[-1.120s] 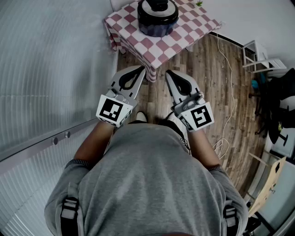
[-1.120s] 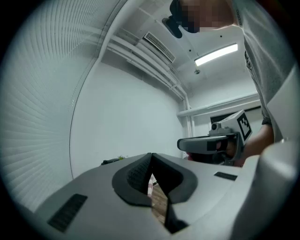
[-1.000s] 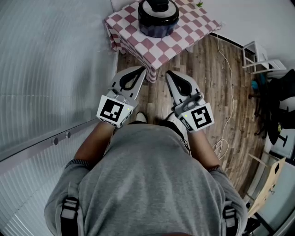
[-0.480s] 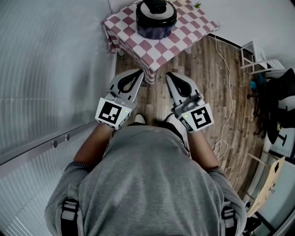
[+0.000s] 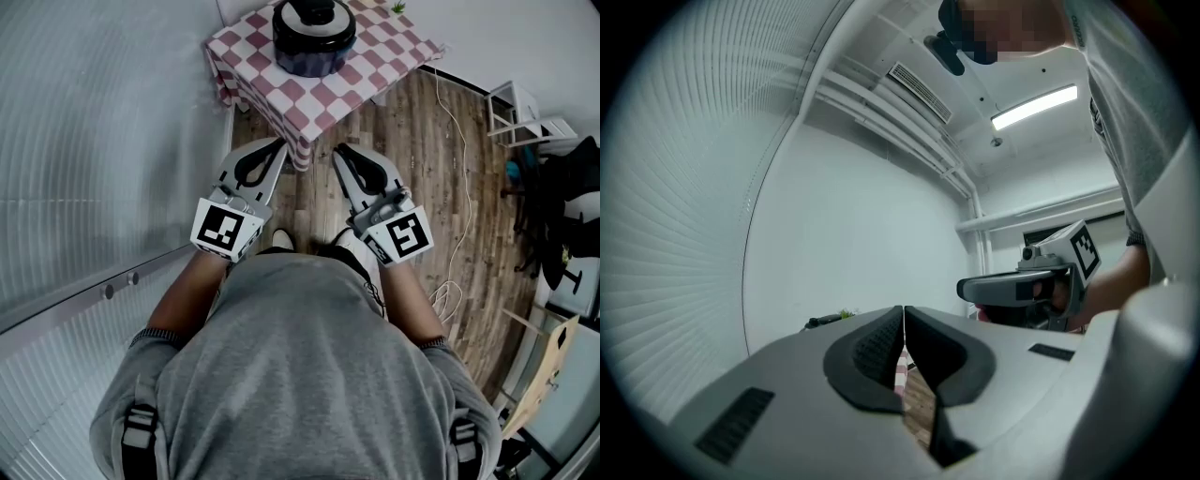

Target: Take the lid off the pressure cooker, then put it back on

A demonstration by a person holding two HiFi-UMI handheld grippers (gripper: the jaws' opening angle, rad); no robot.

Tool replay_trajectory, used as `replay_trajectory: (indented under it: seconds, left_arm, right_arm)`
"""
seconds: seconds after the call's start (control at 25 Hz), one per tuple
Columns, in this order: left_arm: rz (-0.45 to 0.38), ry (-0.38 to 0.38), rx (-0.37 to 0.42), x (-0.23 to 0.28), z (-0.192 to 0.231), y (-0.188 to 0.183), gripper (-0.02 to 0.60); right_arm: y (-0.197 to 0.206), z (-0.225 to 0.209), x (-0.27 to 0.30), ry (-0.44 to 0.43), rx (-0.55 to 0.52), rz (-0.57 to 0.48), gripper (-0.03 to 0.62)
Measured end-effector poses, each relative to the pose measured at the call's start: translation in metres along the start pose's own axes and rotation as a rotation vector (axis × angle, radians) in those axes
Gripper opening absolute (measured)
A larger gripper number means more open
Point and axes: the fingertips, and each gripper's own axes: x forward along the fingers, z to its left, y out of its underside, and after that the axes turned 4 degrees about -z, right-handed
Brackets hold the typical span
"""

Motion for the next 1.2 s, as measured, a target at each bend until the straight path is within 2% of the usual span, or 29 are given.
replay_trajectory:
  seconds: [0.24, 0.32, 0.6, 0.92, 1.2]
  left_arm:
    - [0.007, -0.014, -0.003, -0.002, 0.005, 0.001, 0.028]
    - [0.011, -0.014, -0.003, -0.004, 0.006, 0.003, 0.106]
    - [0.025, 0.011, -0.015, -0.004, 0.009, 0.007, 0.25]
    - [0.037, 0.031, -0.024, 0.016, 0.005, 0.014, 0.262]
    - [0.029, -0.021, -0.007, 0.059, 0.015, 0.013, 0.262]
  right_arm:
    - [-0.001, -0.006, -0.001, 0.017, -0.011, 0.004, 0.114]
    - [0.001, -0.007, -0.002, 0.017, -0.004, 0.007, 0.154]
    - [0.008, -0.005, 0.0, 0.001, 0.008, 0.047, 0.27]
    - [0.008, -0.019, 0.002, -0.015, 0.019, 0.051, 0.265]
    - [0.011, -0.064, 0.011, -0.057, 0.003, 0.047, 0.259]
